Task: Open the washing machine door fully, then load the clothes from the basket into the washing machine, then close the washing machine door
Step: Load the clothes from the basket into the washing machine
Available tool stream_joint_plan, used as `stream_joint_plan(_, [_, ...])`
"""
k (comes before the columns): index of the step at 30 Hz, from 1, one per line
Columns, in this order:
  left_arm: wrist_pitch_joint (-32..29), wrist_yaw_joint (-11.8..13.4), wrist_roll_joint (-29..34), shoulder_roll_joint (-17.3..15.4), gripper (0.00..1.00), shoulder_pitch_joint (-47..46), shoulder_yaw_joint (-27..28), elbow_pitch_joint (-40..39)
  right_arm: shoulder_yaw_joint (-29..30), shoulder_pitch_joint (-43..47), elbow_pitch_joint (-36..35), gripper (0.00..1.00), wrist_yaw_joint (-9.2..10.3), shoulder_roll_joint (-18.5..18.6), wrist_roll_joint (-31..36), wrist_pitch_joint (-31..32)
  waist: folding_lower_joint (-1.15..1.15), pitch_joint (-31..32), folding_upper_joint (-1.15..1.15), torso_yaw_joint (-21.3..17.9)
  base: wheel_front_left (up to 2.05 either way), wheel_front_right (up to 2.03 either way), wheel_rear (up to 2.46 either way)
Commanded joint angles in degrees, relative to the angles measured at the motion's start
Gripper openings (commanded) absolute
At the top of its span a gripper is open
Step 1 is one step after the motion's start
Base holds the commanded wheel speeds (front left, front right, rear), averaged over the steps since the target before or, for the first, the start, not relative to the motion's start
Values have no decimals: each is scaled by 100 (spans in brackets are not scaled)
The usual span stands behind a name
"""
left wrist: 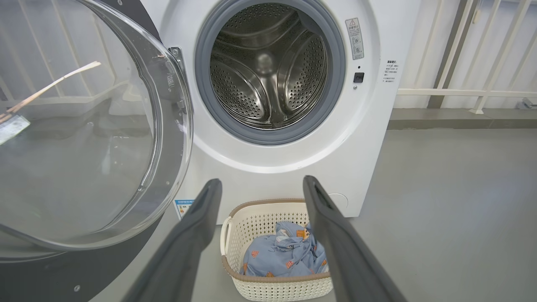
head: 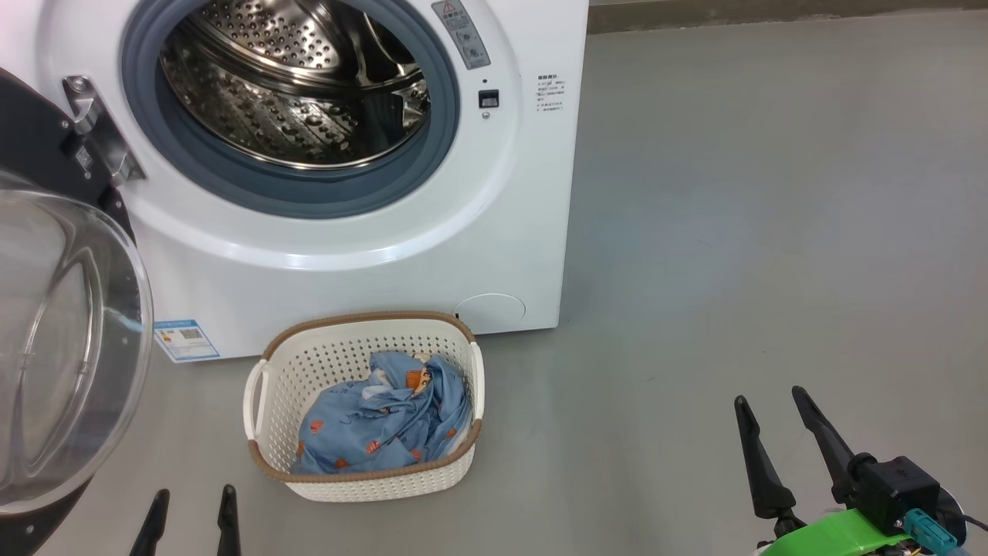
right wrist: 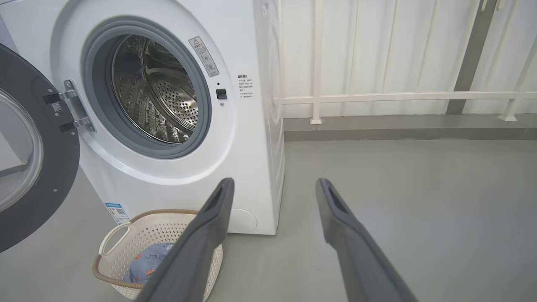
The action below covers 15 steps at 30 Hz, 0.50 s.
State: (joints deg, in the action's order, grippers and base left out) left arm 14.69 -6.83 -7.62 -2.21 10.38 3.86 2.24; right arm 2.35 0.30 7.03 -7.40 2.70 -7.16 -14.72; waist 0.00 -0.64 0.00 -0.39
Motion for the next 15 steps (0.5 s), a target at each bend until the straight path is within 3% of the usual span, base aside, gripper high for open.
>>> stream_joint_plan(1, [31, -18, 73, -86, 100, -188, 157, -91, -125, 17, -157, 100, -9, 18, 38, -28, 0, 8, 0, 3, 0, 0, 0])
stream_joint_plan(15, [31, -31, 75, -80, 100, -207, 182, -25, -31, 24, -26, 100, -9, 18, 71, -28, 0, 8, 0, 41, 0, 0, 0])
